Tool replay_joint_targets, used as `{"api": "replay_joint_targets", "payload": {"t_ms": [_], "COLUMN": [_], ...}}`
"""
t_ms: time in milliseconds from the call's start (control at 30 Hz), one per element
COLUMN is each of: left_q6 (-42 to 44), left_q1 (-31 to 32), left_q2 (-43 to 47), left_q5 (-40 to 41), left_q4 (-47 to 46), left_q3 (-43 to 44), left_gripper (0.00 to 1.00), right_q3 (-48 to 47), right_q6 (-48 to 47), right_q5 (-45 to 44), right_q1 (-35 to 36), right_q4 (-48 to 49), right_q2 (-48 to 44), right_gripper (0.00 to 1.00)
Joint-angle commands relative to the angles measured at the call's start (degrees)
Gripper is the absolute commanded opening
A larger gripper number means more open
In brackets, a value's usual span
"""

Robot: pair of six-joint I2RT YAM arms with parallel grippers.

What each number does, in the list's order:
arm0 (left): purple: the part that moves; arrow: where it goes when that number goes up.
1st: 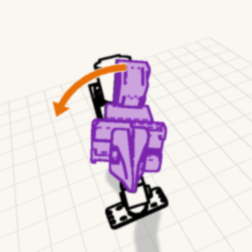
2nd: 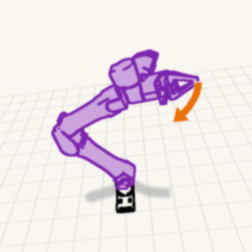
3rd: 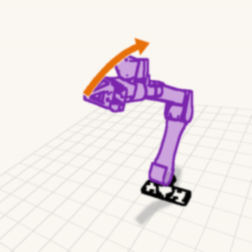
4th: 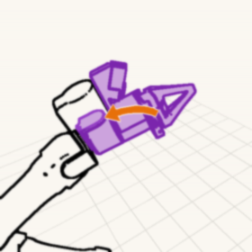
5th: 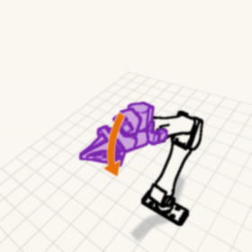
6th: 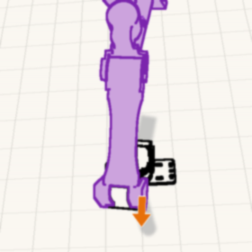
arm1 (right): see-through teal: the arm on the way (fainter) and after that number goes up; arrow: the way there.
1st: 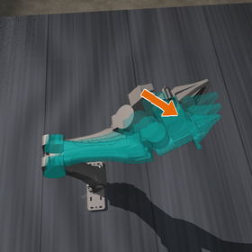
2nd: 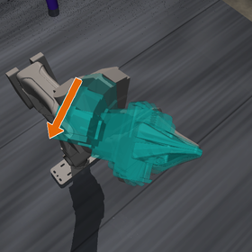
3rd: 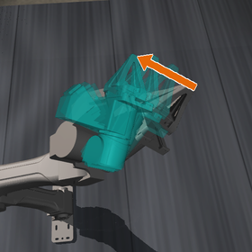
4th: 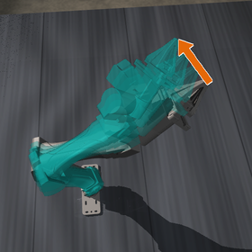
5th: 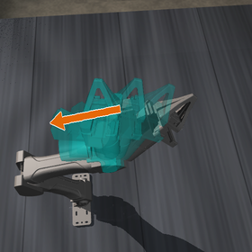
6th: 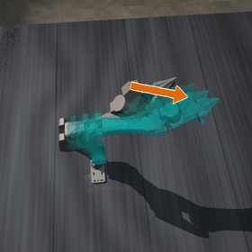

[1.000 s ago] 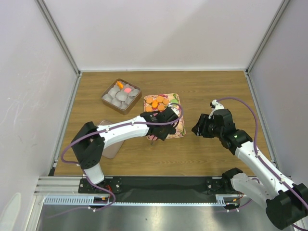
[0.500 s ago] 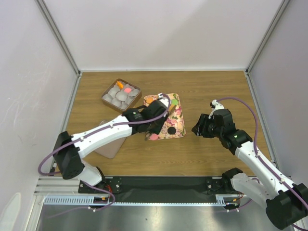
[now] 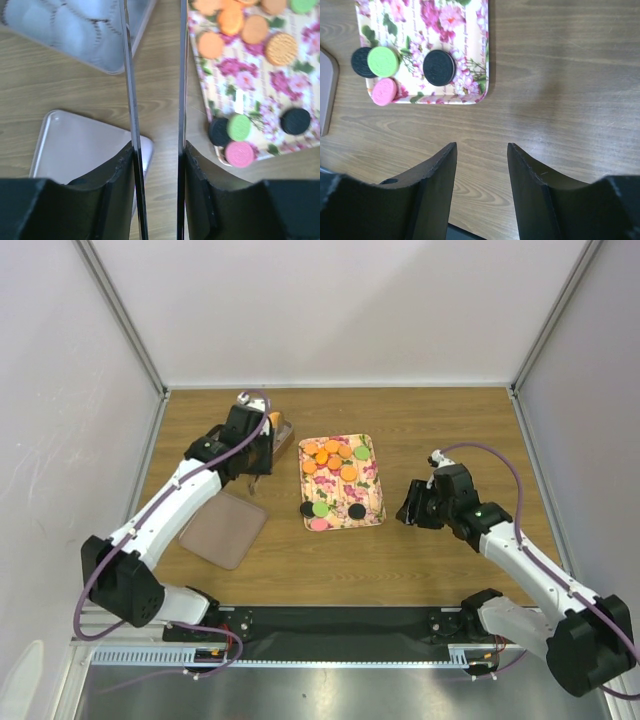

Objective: Pack the cookies

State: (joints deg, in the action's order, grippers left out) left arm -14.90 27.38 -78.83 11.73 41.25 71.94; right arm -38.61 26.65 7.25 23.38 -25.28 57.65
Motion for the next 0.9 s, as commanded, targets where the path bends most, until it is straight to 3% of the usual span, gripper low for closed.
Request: {"api": "replay_joint_targets", "payload": {"t_ms": [0, 333, 867], "left_q6": [1.8, 3.2, 3.6], "left_q1": [-3.1, -9.5, -10.9], "left_q2": [-2.7, -12.9, -22.5], "left_q5": [-3.8, -6.6, -9.1], "left_q4": [-2.3, -2.1, -1.6], "left_q3": [2.8, 8.8, 15.1], "left_gripper": [0.43, 0.42, 0.41], "right_q3": [-1.3, -1.2, -1.1], "right_q6": [-1.1, -1.1, -1.0], "right_q5": [1.0, 1.8, 2.2], "right_q1": [0.0, -0.2, -0.3], "right_q4": [1.0, 1.2, 2.0], "right_q2": [1.3, 2.3, 3.5], "right_gripper": [0.51, 0.51, 0.50]}}
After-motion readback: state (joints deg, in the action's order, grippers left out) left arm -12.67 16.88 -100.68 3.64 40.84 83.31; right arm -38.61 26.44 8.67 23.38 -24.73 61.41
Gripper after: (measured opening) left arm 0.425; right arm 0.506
